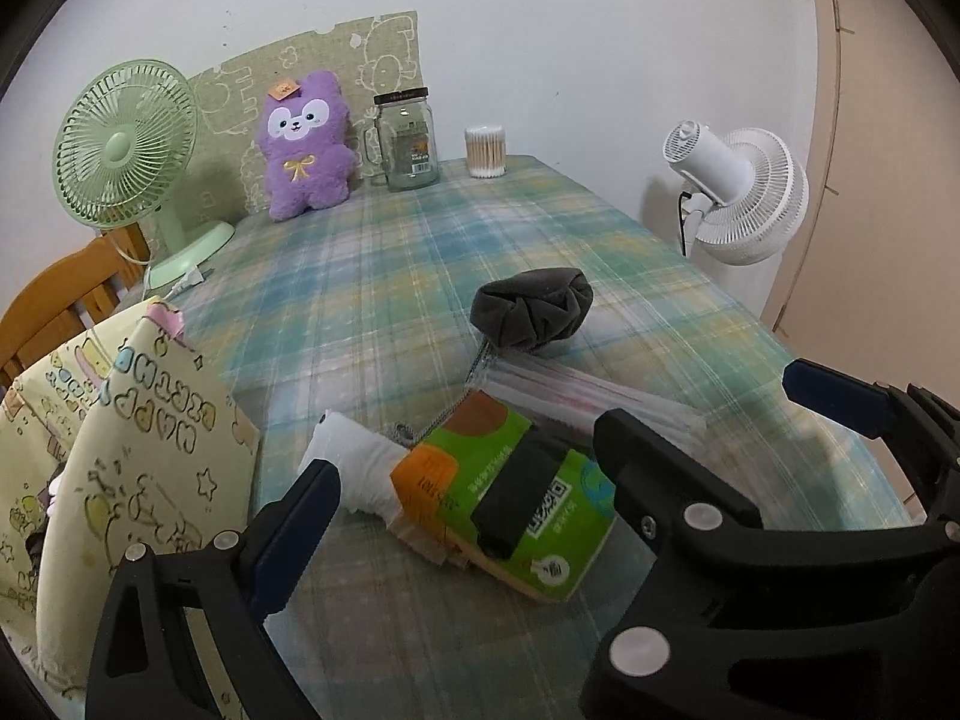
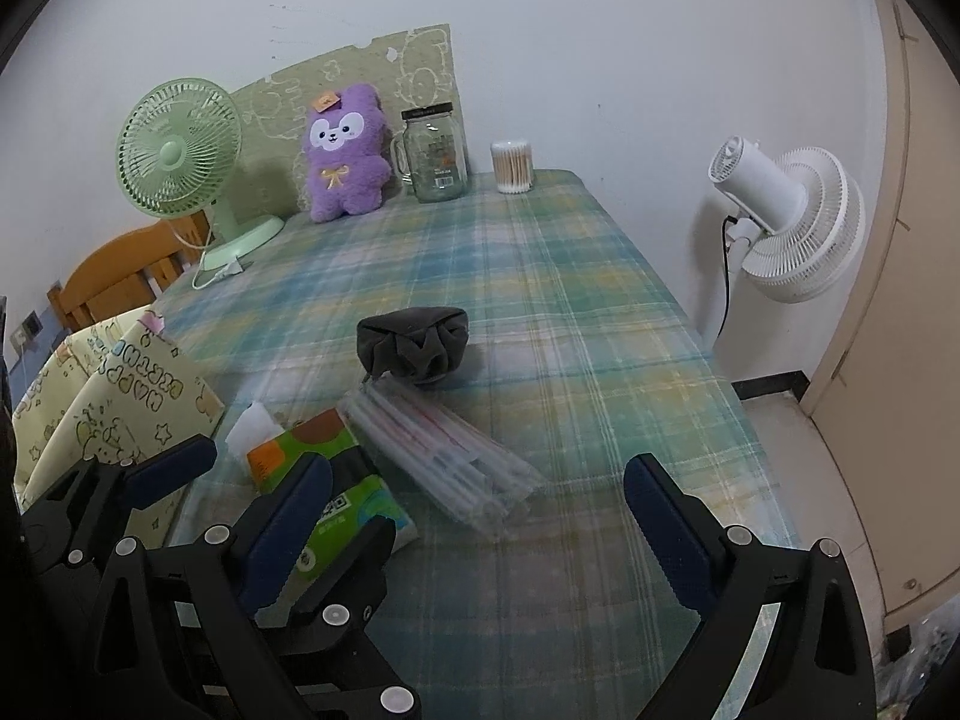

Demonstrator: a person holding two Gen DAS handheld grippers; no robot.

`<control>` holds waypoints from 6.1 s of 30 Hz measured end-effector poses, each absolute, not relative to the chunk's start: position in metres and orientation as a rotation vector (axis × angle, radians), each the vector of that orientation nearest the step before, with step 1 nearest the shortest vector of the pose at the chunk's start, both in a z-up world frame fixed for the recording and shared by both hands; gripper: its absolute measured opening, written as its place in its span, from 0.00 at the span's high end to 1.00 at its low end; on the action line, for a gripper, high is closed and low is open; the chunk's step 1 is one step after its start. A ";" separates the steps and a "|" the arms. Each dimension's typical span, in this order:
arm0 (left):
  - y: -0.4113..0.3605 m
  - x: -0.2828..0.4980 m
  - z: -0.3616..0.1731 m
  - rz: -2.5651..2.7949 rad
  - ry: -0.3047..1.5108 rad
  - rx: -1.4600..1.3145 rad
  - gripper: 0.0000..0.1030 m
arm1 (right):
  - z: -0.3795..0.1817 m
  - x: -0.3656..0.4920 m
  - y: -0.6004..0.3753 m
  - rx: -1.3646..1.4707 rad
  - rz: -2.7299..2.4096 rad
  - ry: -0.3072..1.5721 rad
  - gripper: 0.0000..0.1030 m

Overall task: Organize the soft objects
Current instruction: 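Move left gripper to the green tissue pack while right gripper approaches the straw bag, then close left gripper on the tissue pack while right gripper grasps the straw bag, then lift the tissue pack with left gripper while right gripper carries the straws toward the box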

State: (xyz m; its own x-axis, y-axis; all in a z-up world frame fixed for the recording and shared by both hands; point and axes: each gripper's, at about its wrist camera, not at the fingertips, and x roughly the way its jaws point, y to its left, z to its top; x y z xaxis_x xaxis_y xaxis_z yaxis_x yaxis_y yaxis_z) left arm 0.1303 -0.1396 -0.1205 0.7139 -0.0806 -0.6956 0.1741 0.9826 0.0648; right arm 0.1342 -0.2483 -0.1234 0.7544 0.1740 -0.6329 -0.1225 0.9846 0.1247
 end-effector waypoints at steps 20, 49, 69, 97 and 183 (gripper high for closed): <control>-0.144 0.139 -0.125 -0.174 0.754 0.178 0.32 | -0.134 0.158 -0.239 0.069 0.229 0.739 0.10; -0.144 0.135 -0.131 -0.234 0.800 0.182 0.07 | -0.147 0.161 -0.233 0.047 0.244 0.839 0.71; -0.168 0.121 -0.134 -0.257 0.748 0.272 0.04 | -0.147 0.127 -0.261 0.131 0.176 0.821 0.80; -0.154 0.111 -0.119 -0.264 0.775 0.197 0.25 | -0.130 0.108 -0.250 0.141 0.129 0.784 0.82; -0.022 0.070 -0.004 -0.134 0.568 0.050 0.25 | 0.000 0.066 -0.122 0.038 0.203 0.542 0.82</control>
